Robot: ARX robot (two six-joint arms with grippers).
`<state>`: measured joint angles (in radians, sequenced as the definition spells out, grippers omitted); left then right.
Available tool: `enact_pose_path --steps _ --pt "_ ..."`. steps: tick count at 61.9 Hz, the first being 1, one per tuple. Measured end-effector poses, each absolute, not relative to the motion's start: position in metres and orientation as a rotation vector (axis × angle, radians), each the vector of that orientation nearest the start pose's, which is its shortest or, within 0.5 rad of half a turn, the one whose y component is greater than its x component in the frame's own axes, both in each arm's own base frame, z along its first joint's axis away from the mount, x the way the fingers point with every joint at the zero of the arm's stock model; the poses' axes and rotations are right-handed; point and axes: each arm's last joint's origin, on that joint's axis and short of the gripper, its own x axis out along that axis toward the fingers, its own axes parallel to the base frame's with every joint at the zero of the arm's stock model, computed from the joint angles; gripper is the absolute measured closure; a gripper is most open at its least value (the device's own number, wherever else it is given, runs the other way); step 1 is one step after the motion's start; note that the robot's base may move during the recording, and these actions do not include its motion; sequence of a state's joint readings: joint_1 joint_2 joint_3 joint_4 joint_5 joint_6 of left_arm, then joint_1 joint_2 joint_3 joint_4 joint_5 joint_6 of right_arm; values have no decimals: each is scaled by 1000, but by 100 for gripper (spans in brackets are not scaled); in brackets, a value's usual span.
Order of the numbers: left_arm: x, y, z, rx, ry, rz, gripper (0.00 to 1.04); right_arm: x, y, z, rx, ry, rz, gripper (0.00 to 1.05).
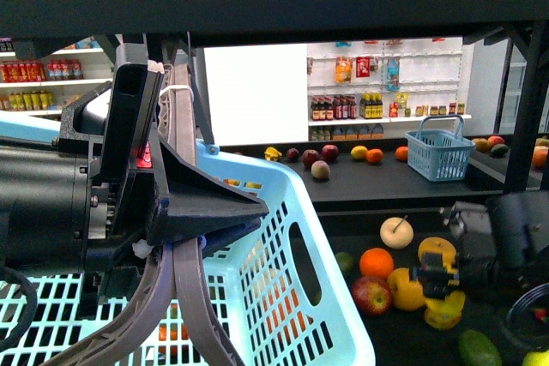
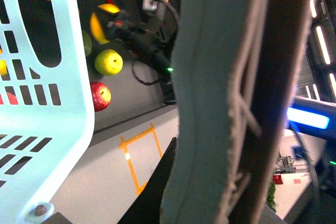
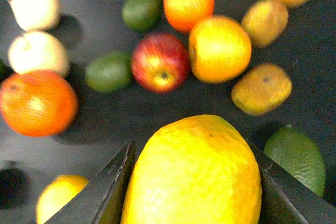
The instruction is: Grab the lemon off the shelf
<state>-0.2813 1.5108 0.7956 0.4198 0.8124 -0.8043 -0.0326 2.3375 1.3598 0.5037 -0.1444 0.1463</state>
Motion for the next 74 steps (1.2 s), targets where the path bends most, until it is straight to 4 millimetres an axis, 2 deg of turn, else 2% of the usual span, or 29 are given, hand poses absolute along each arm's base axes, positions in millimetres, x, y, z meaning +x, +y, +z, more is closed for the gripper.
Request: enact_pose_path --steps 4,9,15,21,30,41,74 --pt "294 -107 226 -797 722 -909 94 454 -9 114 213 433 121 51" --pt "294 -107 226 -797 722 -909 94 429 -4 144 252 405 182 51" --pt "294 -107 226 -797 723 -908 94 400 5 169 305 390 255 51" --pt "294 -107 226 -797 723 -908 94 380 17 183 349 390 315 51" --pt "294 -107 226 -797 722 -909 94 358 39 190 399 410 396 51" --pt "294 -107 226 -797 723 -908 94 341 68 191 436 437 483 51" --pt "294 -107 226 -797 723 -908 94 314 133 179 421 487 611 51"
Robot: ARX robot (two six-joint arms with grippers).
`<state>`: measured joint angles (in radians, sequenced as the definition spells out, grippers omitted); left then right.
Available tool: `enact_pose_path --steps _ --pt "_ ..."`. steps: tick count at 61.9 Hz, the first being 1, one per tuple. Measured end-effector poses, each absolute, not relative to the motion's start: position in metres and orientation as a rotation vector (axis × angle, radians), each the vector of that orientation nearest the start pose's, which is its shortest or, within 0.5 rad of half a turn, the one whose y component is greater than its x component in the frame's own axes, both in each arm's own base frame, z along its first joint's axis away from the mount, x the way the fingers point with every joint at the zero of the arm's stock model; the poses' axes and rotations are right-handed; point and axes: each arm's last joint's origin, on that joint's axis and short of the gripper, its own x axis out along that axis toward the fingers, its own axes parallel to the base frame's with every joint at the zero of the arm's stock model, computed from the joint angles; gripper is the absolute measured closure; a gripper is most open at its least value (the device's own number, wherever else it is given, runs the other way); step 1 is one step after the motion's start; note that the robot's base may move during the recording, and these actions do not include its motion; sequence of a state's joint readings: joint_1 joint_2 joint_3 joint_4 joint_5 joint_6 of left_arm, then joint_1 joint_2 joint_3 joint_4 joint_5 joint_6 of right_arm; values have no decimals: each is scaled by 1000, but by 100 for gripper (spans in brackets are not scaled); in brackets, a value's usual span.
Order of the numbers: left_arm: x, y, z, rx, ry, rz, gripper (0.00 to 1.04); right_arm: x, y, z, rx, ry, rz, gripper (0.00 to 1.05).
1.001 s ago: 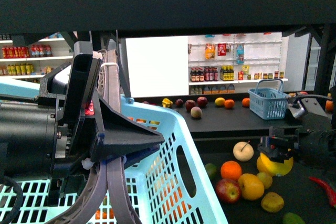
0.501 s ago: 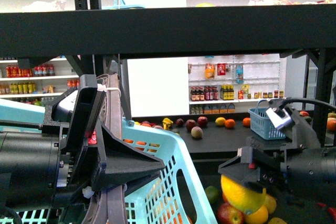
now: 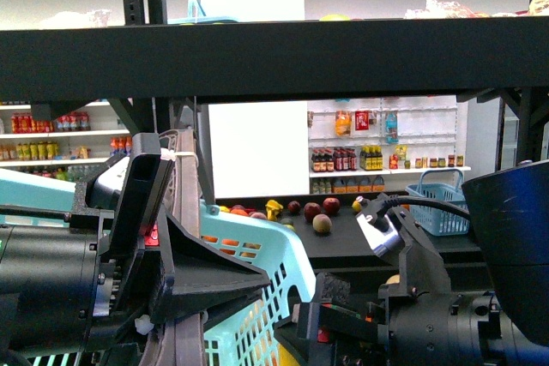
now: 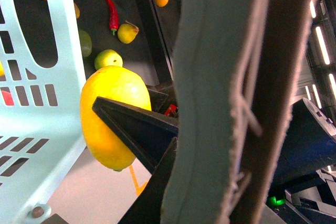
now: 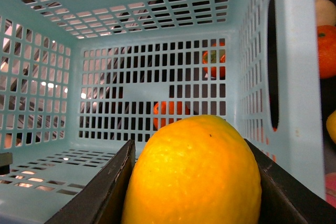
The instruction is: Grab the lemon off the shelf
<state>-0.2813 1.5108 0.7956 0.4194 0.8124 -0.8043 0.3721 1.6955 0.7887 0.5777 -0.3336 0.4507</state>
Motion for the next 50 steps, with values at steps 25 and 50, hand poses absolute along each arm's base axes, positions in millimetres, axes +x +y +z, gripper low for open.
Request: enact_pose_path --steps 25,50 --pt "294 -107 226 -797 723 -910 94 316 133 180 430 441 629 7" --pt "294 -107 226 -798 723 -907 95 357 16 214 441 265 351 7"
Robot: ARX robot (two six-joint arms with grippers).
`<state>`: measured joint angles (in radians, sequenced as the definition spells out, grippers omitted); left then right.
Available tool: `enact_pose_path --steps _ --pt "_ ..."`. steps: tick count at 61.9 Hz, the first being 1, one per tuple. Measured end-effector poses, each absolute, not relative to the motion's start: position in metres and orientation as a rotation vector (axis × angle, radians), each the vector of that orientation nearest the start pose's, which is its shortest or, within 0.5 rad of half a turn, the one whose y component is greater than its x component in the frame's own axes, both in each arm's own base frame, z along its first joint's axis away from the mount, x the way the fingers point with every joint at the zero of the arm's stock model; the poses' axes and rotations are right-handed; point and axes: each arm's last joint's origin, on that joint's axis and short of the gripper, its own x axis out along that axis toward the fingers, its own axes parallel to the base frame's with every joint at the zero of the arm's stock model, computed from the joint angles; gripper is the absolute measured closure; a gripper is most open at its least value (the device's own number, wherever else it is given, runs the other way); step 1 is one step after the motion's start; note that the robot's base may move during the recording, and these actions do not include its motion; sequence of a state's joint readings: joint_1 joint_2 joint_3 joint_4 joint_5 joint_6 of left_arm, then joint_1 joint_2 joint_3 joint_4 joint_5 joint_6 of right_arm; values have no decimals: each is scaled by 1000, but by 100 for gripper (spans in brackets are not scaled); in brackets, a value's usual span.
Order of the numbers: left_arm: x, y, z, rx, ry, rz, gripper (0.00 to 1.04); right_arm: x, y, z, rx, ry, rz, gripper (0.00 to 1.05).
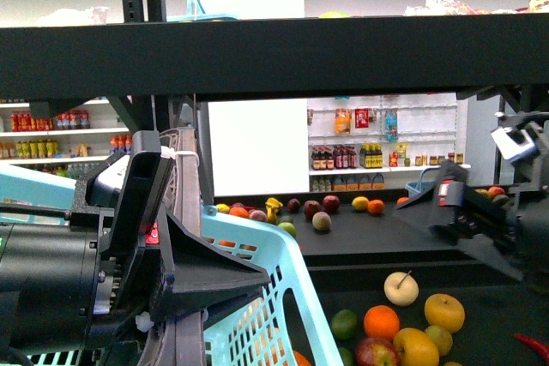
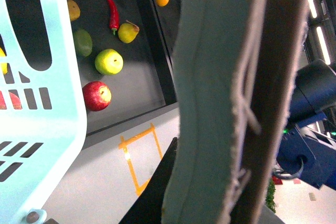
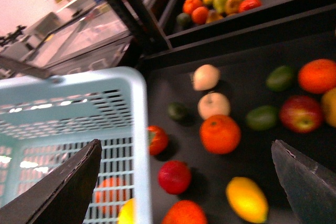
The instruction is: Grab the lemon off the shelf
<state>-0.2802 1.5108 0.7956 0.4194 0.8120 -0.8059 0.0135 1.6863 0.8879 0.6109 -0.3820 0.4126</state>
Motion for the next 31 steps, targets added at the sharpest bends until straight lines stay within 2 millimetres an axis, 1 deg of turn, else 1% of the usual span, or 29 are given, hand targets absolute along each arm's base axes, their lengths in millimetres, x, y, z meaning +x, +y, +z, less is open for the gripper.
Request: enact_pose_path --steps 5,9,11,12,17,18,19,20,21,24,25,29,31 --pt "294 -107 226 -798 723 -908 95 369 -4 199 407 281 293 7" --pt "294 -107 226 -797 723 -909 95 379 -14 179 380 321 266 7" --pt "294 -107 226 -798 723 -908 95 386 -17 164 368 358 258 7" --pt "294 -107 226 -798 723 -907 95 391 -18 151 351 390 256 7" --pt "294 -107 226 -797 722 -907 95 403 -16 114 328 492 250 7" --pt "294 -107 226 -797 722 -907 95 404 -16 109 327 506 246 7" --pt "294 -107 226 -797 722 -908 95 407 -15 99 313 532 237 7" --pt "294 -107 226 -797 722 -908 95 408 -14 95 310 545 231 7" --pt "294 -107 226 -798 723 -908 95 411 -13 85 293 572 221 7" --pt "294 -107 226 -798 723 -908 95 416 -9 67 277 624 204 7" --pt "294 -107 226 -798 722 -907 95 418 -7 58 268 648 200 7" --pt "294 -107 226 -798 723 -907 95 423 1 35 243 694 199 7" --pt "294 -107 226 -798 723 -908 95 425 4 29 236 702 206 7"
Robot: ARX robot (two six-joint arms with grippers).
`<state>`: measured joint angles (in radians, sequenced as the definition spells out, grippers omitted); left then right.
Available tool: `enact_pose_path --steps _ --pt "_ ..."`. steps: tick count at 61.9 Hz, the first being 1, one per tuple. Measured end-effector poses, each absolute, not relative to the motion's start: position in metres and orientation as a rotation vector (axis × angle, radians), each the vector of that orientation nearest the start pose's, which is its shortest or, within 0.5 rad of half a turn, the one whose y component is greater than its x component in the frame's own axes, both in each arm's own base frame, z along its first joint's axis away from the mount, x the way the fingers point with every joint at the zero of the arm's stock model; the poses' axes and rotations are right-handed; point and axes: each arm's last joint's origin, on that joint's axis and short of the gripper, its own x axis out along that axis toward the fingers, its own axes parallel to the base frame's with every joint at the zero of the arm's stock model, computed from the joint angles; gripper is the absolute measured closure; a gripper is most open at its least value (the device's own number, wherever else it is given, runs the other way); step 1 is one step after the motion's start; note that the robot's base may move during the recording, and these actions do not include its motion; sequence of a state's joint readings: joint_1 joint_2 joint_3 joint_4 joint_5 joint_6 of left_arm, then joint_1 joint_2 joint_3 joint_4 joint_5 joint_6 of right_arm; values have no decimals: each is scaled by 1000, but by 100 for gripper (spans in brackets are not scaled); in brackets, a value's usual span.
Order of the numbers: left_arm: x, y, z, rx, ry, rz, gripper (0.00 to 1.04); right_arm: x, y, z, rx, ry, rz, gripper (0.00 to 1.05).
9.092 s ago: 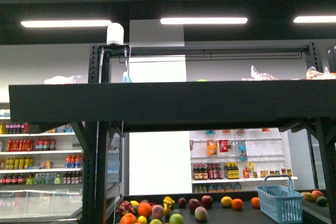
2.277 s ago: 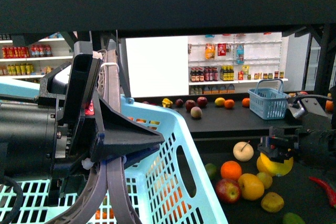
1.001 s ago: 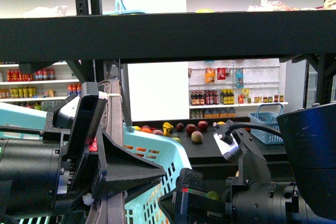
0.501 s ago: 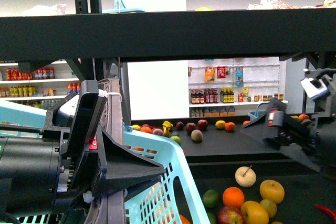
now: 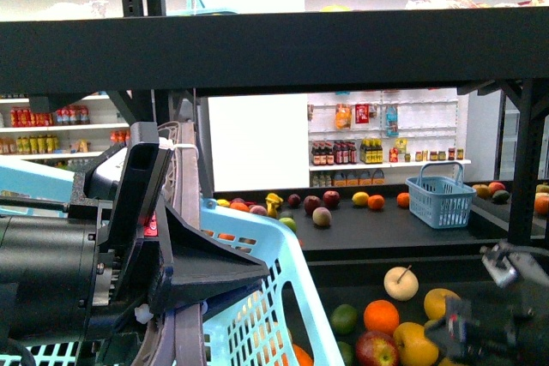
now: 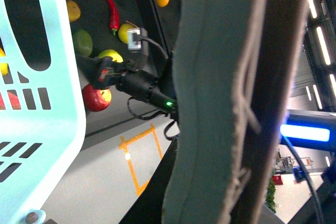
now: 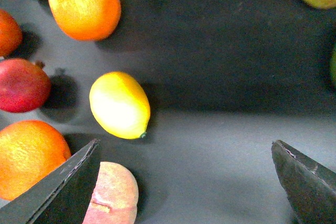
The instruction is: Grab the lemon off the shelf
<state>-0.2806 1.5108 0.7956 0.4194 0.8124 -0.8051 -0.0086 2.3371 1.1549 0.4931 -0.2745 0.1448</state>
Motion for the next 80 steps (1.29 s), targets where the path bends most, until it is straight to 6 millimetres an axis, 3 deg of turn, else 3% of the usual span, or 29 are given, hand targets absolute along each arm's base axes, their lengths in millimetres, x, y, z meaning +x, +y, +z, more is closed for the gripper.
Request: enact_pose_path --steps 6,18,34,37,65,80 --pt "294 -107 226 -798 723 -908 95 432 21 10 210 726 249 7" --pt "294 -107 226 -798 723 -907 95 450 56 -9 112 728 337 7" --pt "294 -107 226 -798 723 -908 95 469 87 -42 -9 717 412 7" --pt "294 -107 226 -798 723 -908 95 485 99 -53 -38 679 414 7" --pt "294 -107 226 -798 723 -907 95 504 111 -72 -88 689 400 8" --pt "294 -107 226 -798 723 -908 95 507 111 -72 -88 680 396 38"
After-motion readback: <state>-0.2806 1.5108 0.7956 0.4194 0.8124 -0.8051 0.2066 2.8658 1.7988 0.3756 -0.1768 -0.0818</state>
